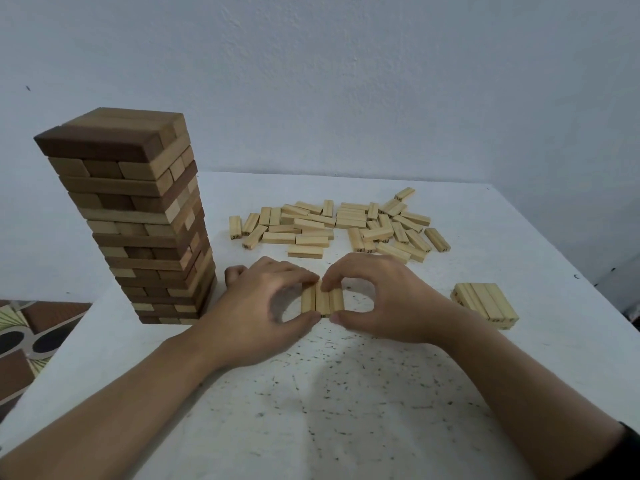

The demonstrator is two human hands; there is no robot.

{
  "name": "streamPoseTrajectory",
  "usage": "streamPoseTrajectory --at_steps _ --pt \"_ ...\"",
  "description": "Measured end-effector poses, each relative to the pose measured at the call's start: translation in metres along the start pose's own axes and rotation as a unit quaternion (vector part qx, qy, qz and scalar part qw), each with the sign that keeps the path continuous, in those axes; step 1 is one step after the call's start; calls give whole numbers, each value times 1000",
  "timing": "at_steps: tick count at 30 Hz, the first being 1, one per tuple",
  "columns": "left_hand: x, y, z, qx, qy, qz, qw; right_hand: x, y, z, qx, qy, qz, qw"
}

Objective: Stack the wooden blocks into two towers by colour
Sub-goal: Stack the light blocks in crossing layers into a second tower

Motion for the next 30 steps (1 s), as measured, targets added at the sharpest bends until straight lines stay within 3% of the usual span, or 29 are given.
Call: streamPoseTrajectory --at_steps 11,19,26,30 --pt "-5 -3 -1 -24 -1 54 998 -2 -4 1 3 22 3 1000" --pt "-3 -5 -1 -62 -2 84 994 -5 -1 0 -40 58 -21 997" --pt "-1 -5 1 -67 -11 84 994 -4 -5 1 -30 61 -15 998" --pt "-2 -2 1 -28 -47 55 997 -7 -9 3 -27 54 -10 998"
Point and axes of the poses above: each hand's wrist, its own z-axis away from the middle knuckle, its own y-axis out of the palm, x = y × z, the point moved 2 cm from there along -z, towards the middle knuckle, and after that the axes turned 6 degrees about y, right-handed, at the moved point
